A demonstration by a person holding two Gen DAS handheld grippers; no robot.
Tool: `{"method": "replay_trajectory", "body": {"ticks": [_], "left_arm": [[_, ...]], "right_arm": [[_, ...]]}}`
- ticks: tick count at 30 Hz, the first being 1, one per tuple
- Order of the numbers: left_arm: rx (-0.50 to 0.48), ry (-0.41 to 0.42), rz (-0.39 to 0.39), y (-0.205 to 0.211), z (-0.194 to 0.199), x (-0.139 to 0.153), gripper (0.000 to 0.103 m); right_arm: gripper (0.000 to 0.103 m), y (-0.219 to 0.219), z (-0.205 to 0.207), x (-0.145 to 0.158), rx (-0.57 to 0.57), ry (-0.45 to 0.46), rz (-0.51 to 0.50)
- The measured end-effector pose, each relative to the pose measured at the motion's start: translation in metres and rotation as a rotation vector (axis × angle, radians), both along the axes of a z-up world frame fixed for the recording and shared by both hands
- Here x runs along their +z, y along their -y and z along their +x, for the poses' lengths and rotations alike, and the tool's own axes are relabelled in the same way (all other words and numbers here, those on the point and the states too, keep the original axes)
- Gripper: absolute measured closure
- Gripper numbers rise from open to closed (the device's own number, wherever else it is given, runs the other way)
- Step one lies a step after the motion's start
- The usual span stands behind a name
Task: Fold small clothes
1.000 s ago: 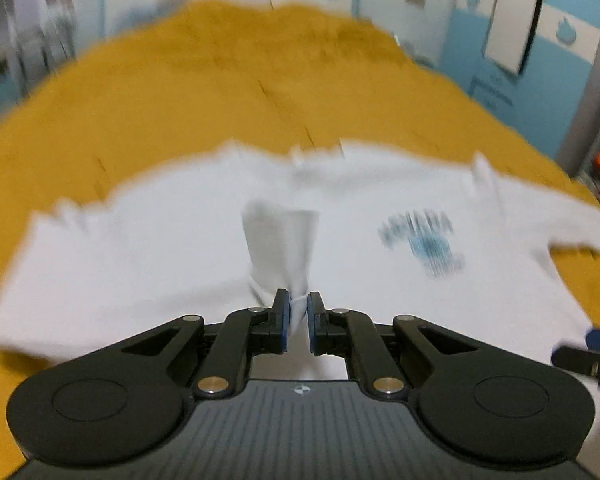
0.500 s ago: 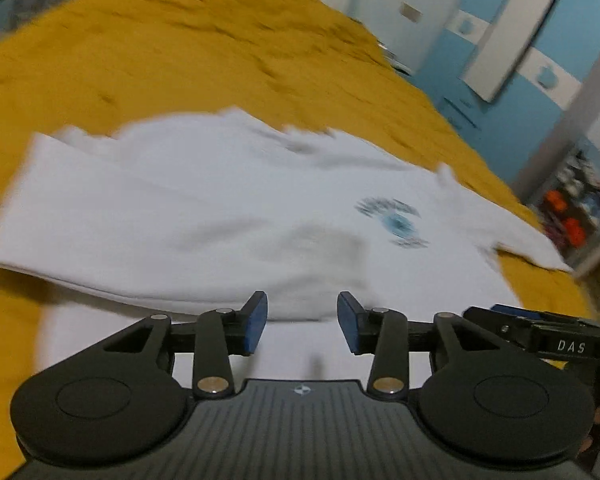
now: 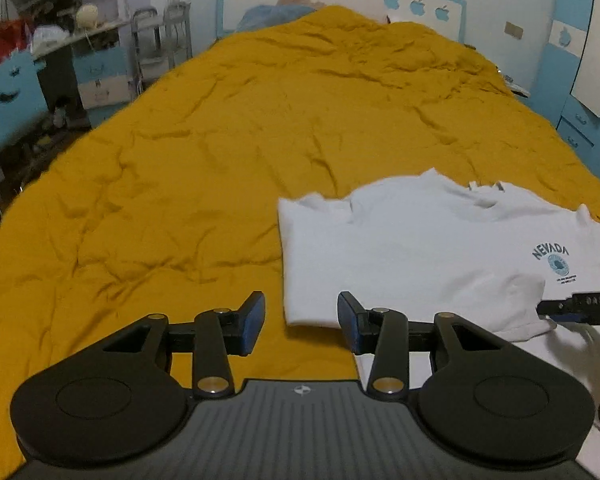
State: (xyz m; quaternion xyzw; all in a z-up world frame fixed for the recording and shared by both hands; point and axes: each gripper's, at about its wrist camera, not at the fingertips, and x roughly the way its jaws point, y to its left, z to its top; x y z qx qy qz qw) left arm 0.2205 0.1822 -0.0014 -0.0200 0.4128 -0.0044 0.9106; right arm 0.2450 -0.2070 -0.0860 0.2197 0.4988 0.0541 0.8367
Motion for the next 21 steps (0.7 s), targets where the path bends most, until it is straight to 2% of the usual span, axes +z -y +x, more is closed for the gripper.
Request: {"method": "replay_trajectory", "body": {"ticks": [1, 3, 6, 9, 12, 14, 16, 19, 21], "left_arm": [[-0.005, -0.008, -0.023, 0.000, 0.003, -0.007, 0.054], [-0.012, -0.027, -0.081, -0.001, 0.007, -0.022, 0.054], [-0.017, -0.060, -0.138, 0.004, 0.014, -0.047, 0.054], [-0.015, -0.084, -0.189, 0.012, 0.022, -0.073, 0.054], [-0.001, -0.088, -0.206, 0.016, 0.026, -0.089, 0.054], [0.001, -0.077, -0.219, 0.020, 0.032, -0.096, 0.049], [-0.003, -0.063, -0.216, 0.025, 0.038, -0.100, 0.048], [0.019, -0.037, -0.188, 0.031, 0.046, -0.106, 0.048], [0.044, -0.029, -0.207, 0.028, 0.053, -0.110, 0.048]], "right_arm": [[0.080, -0.001, 0.004, -0.003, -0.013, -0.008, 0.009], [0.102, -0.005, 0.008, -0.003, -0.012, 0.001, 0.028], [0.103, -0.015, 0.015, 0.016, 0.018, 0.060, -0.016], [0.103, -0.020, 0.026, 0.055, 0.053, 0.162, -0.032], [0.103, -0.024, 0.040, 0.097, 0.082, 0.258, -0.036], [0.103, -0.031, 0.049, 0.126, 0.107, 0.327, -0.043], [0.103, -0.040, 0.058, 0.151, 0.133, 0.389, -0.050], [0.103, -0.051, 0.070, 0.179, 0.157, 0.458, -0.053], [0.103, -0.054, 0.074, 0.193, 0.159, 0.492, -0.063]]}}
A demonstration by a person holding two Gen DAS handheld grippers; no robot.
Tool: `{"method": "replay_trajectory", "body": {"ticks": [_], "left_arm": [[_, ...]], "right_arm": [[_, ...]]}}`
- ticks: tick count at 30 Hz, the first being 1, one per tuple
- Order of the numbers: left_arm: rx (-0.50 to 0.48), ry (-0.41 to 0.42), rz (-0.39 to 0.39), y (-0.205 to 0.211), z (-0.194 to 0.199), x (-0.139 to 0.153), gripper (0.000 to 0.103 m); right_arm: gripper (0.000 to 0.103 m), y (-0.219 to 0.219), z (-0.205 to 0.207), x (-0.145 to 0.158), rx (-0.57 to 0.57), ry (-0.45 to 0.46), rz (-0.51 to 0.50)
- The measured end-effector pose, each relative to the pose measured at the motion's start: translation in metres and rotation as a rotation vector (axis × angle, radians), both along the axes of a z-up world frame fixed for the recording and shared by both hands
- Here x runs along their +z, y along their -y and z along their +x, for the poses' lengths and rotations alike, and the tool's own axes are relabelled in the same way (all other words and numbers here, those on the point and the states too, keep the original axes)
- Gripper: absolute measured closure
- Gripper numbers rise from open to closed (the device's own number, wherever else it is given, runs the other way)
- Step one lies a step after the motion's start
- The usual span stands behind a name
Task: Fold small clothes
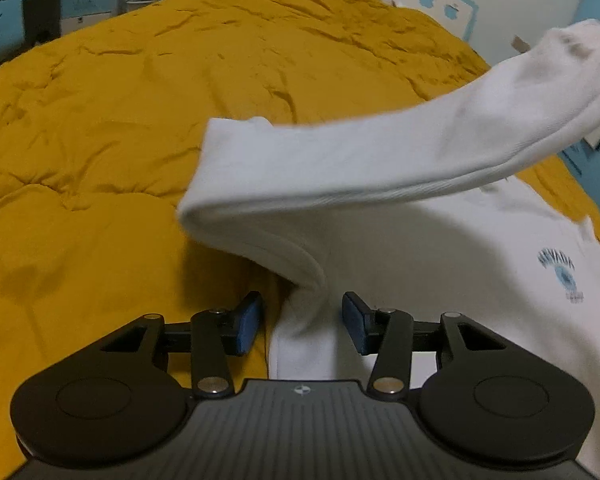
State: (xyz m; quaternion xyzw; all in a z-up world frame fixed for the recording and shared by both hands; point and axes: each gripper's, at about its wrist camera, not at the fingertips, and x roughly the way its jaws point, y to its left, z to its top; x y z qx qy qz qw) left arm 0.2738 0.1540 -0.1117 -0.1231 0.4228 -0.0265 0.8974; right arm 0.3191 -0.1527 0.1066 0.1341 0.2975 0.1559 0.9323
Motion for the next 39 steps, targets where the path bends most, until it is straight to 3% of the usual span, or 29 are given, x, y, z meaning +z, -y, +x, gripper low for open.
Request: {"method": "replay_trajectory", "body": {"ticks": [2, 5, 9, 12, 16, 19, 23, 27, 29, 32, 34, 39], "left_arm": [[0.018, -0.012, -0.016, -0.004, 0.005, -0.003, 0.065], [0.011, -0.017, 0.002, -0.005, 0.004, -0.005, 0.077], [0.017, -0.028, -0.004, -0.009, 0.001, -0.009, 0.083], [0.004, -0.034, 0.013, -0.007, 0.003, -0.010, 0.083], [-0.004, -0.052, 0.036, -0.004, 0.003, -0.012, 0.083], [-0.002, -0.075, 0.036, -0.004, 0.002, -0.008, 0.083], [-0.017, -0.108, 0.033, -0.005, -0.003, -0.002, 0.083], [-0.049, -0.130, -0.005, -0.010, -0.003, 0.005, 0.083], [-0.077, -0.114, -0.026, -0.013, -0.002, 0.012, 0.076], [-0.090, -0.058, -0.062, -0.018, 0.002, 0.023, 0.053], [-0.056, -0.040, -0.132, -0.025, 0.012, 0.028, 0.048], [0.058, -0.047, -0.313, -0.043, 0.060, 0.014, 0.048]], "right_arm": [[0.103, 0.003, 0.002, 0.012, -0.011, 0.029, -0.010], [0.103, 0.024, 0.002, 0.025, -0.055, 0.060, -0.017], [0.103, 0.079, -0.003, 0.024, -0.184, 0.077, -0.038], [0.103, 0.128, -0.007, -0.008, -0.294, -0.005, -0.057], [0.103, 0.180, -0.011, -0.097, -0.405, -0.214, -0.122], [0.103, 0.202, -0.016, -0.150, -0.445, -0.340, -0.090], [0.103, 0.208, -0.028, -0.174, -0.439, -0.344, -0.090], [0.103, 0.209, -0.038, -0.159, -0.420, -0.260, -0.057], [0.103, 0.202, -0.043, -0.152, -0.399, -0.224, -0.102], [0.103, 0.197, -0.037, -0.169, -0.376, -0.288, -0.174], [0.103, 0.201, -0.032, -0.189, -0.373, -0.358, -0.166], [0.098, 0.205, -0.041, -0.198, -0.385, -0.361, -0.111]]}}
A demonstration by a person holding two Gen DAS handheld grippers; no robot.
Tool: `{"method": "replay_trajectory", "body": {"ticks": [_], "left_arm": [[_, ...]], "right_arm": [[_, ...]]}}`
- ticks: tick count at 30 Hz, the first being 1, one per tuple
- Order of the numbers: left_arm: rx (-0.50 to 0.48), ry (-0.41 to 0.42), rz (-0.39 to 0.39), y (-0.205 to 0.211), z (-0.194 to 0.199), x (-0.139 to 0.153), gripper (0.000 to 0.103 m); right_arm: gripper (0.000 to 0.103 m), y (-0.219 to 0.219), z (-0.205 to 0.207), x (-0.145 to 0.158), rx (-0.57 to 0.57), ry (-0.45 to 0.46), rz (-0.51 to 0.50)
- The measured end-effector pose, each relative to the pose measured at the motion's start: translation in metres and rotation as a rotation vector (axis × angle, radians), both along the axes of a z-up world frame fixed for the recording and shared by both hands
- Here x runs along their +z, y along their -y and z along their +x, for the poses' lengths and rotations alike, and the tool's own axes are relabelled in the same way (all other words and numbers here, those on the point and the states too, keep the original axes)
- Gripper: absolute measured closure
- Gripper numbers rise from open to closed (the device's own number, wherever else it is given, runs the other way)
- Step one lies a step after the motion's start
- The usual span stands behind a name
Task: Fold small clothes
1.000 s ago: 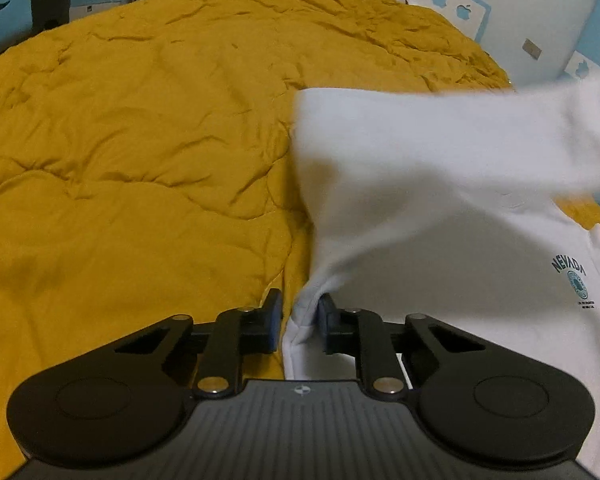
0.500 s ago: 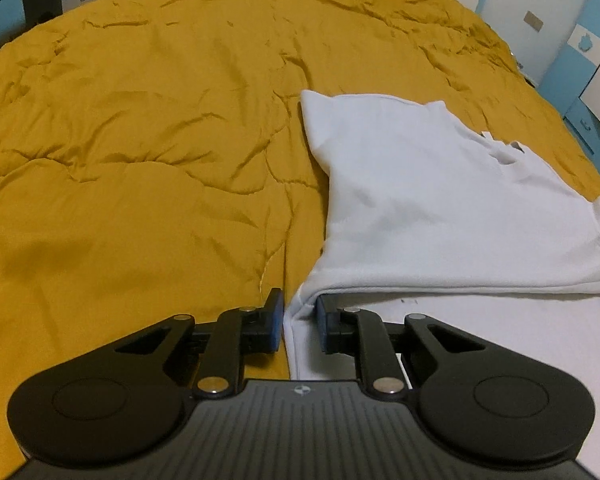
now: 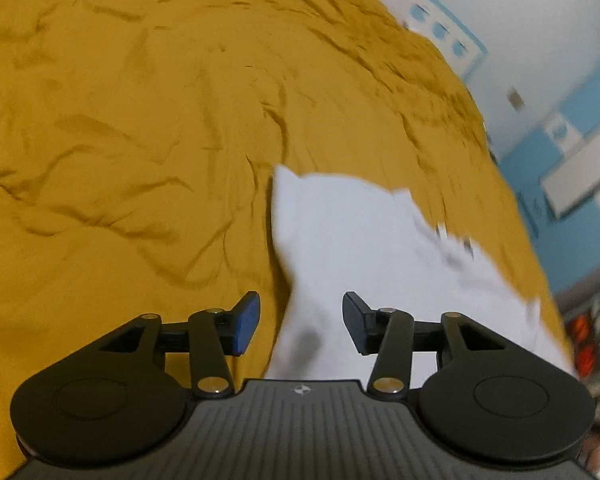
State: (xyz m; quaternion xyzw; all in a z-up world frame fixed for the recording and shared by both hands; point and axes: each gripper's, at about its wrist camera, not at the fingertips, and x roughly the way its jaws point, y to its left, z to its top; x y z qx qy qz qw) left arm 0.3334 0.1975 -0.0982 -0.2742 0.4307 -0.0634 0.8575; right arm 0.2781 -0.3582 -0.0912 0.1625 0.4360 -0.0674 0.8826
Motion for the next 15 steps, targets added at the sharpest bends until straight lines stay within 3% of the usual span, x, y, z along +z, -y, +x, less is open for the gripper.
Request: {"method": "replay_trajectory", "body": {"ticks": [2, 4, 9, 12, 14, 15], "left_arm": [[0.034, -0.008, -0.059, -0.006, 0.020, -0.011, 0.048], [0.071, -0.018, -0.114, -0.011, 0.037, -0.023, 0.048], [0.146, -0.038, -0.193, -0.017, 0.068, -0.050, 0.049], [0.159, -0.011, -0.211, -0.016, 0.078, -0.055, 0.066], [0.152, 0.015, -0.208, -0.013, 0.082, -0.054, 0.088], [0.145, 0.038, -0.189, -0.010, 0.083, -0.050, 0.093]], "right_arm": [[0.095, 0.005, 0.000, 0.004, 0.003, 0.012, 0.018], [0.082, 0.010, -0.002, 0.005, 0.005, 0.025, 0.044], [0.076, 0.023, 0.000, 0.004, -0.039, 0.052, 0.170], [0.075, 0.029, 0.003, -0.001, -0.064, 0.067, 0.218], [0.074, 0.029, 0.006, -0.004, -0.067, 0.081, 0.232], [0.082, 0.027, 0.008, -0.005, -0.064, 0.086, 0.233]]}}
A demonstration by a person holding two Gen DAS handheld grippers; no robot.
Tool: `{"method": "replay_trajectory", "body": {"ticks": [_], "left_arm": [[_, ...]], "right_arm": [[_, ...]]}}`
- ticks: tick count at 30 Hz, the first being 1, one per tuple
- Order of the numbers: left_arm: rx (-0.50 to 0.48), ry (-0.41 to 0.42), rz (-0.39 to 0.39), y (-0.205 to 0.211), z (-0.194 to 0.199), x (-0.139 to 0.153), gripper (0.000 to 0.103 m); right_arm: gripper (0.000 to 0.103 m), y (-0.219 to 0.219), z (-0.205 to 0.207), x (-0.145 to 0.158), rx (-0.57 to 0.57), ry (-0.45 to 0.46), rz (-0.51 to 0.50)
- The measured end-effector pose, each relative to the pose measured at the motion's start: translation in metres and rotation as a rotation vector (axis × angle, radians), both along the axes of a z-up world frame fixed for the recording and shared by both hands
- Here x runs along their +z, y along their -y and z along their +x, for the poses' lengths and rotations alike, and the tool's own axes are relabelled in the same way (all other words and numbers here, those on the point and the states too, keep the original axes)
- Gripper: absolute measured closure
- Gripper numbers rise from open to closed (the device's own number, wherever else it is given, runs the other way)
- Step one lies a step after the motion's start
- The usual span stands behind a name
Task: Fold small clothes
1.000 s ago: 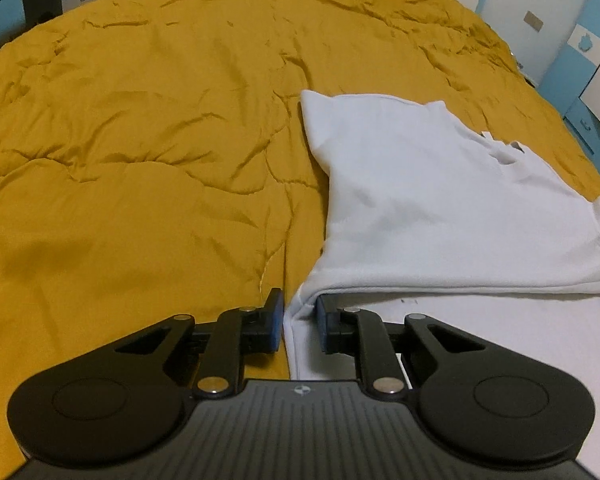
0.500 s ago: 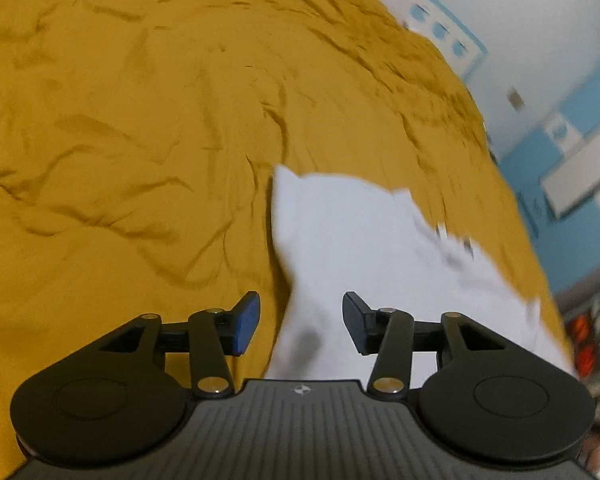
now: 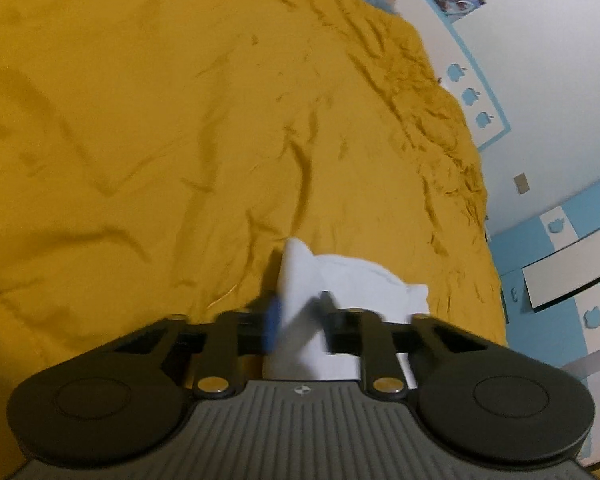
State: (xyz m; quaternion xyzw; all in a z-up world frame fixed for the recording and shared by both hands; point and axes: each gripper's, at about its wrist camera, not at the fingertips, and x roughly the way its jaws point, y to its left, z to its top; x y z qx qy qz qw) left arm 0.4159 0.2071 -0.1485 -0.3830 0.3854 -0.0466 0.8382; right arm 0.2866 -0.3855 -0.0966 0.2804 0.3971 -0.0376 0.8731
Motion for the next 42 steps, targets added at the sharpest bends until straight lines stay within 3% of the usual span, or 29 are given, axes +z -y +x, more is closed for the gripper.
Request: {"method": "replay_trajectory", "body": {"ticks": [1, 6, 9, 15, 18, 21, 24, 27, 32, 36, 42], "left_arm": [[-0.011, 0.028, 0.020, 0.002, -0.001, 0.005, 0.098], [-0.054, 0.167, 0.163, 0.017, -0.014, 0.041, 0.099], [-0.093, 0.161, 0.340, 0.033, -0.010, 0.044, 0.099], [-0.109, 0.060, 0.510, 0.054, 0.007, 0.023, 0.096], [-0.065, 0.038, 0.554, 0.050, 0.000, 0.033, 0.095], [-0.074, 0.048, 0.552, 0.042, -0.017, 0.047, 0.095], [-0.159, 0.069, 0.500, 0.044, -0.033, 0.063, 0.095], [-0.265, 0.080, 0.499, 0.060, -0.052, 0.066, 0.095], [-0.373, -0.019, 0.561, 0.086, -0.072, 0.035, 0.094], [-0.344, -0.057, 0.596, 0.087, -0.088, 0.026, 0.092], [-0.314, -0.051, 0.645, 0.089, -0.111, 0.054, 0.091]], "right_arm": [[0.100, -0.003, 0.002, 0.000, 0.002, 0.004, -0.015], [0.103, -0.022, -0.007, 0.020, 0.012, 0.094, -0.129], [0.103, -0.031, -0.012, 0.036, 0.015, 0.141, -0.210], [0.103, -0.040, 0.002, 0.011, 0.010, -0.009, -0.298], [0.103, -0.039, 0.000, 0.014, -0.028, -0.045, -0.377], [0.102, -0.034, -0.008, 0.025, -0.029, -0.026, -0.367], [0.097, -0.041, -0.021, 0.039, 0.025, 0.033, -0.352], [0.096, -0.057, -0.027, 0.043, 0.099, 0.064, -0.358], [0.096, -0.069, -0.028, 0.016, 0.130, -0.038, -0.371], [0.096, -0.073, -0.033, 0.004, 0.166, -0.041, -0.431], [0.096, -0.068, -0.042, 0.013, 0.175, -0.067, -0.427]]}}
